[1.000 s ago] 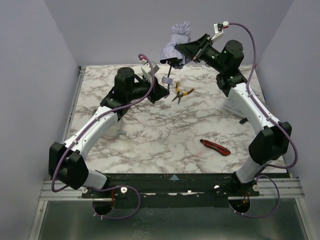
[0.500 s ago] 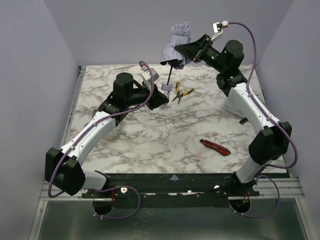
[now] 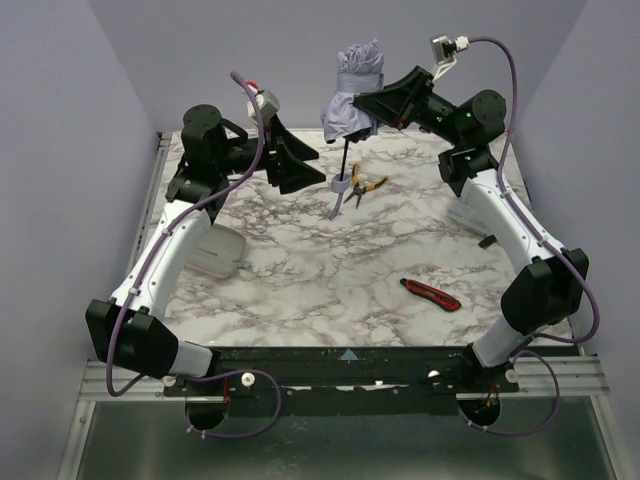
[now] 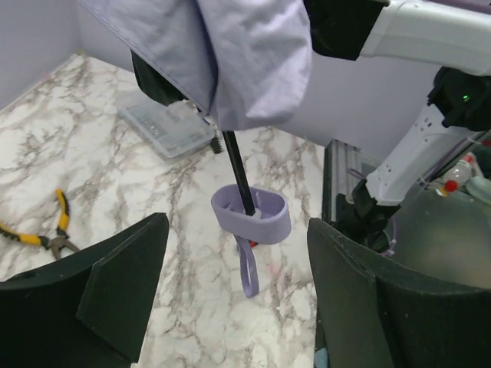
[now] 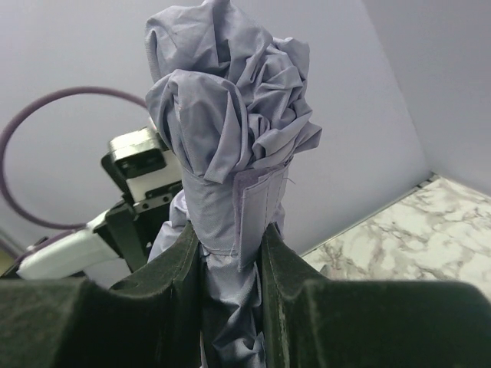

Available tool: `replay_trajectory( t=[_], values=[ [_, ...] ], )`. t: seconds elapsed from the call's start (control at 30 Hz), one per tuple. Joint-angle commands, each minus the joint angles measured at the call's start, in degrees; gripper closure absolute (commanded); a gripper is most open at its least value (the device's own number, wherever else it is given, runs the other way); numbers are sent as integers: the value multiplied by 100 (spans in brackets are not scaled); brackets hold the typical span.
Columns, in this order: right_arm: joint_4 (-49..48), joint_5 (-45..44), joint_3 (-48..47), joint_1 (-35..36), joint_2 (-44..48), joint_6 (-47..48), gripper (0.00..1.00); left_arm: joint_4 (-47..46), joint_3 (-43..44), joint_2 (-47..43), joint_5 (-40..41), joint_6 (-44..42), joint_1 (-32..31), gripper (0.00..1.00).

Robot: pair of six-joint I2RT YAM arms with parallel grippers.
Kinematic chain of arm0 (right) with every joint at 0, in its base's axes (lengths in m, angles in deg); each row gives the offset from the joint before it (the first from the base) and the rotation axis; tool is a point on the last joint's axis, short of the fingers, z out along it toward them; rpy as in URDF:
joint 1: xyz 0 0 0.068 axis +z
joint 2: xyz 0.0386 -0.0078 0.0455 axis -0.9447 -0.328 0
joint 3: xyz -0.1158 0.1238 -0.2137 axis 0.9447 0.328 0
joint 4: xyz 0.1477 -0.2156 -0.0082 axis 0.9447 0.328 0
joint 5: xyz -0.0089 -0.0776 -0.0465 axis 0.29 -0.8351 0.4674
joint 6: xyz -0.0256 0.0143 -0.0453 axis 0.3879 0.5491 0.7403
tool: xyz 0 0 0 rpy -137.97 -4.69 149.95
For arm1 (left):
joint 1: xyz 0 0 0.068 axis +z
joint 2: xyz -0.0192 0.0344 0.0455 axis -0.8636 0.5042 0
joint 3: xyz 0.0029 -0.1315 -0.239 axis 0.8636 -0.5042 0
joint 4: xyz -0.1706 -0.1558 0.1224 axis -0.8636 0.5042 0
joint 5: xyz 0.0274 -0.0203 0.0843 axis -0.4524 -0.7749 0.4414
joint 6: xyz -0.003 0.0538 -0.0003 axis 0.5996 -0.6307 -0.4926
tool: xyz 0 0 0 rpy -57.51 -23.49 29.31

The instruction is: Open the umbrella

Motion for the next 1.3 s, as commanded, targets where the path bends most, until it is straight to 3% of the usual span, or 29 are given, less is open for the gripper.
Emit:
replay_trajectory(
  t=[0.0, 0.43, 0.7, 1.27],
  values=[
    [-1054, 491, 6, 11, 137, -620, 100, -1387, 192, 324, -567, 1475, -94, 25],
    [-1259, 544, -248, 96, -17, -825, 100, -2894, 206, 985, -765, 3052, -831, 41],
    [-1285, 464, -573, 107, -109, -810, 100, -3620, -488, 995, -911, 3683, -969, 63],
    [-1042, 142, -1781, -102, -742, -400, 100, -2898, -1387, 529, -997, 2884, -1109, 65]
  ],
)
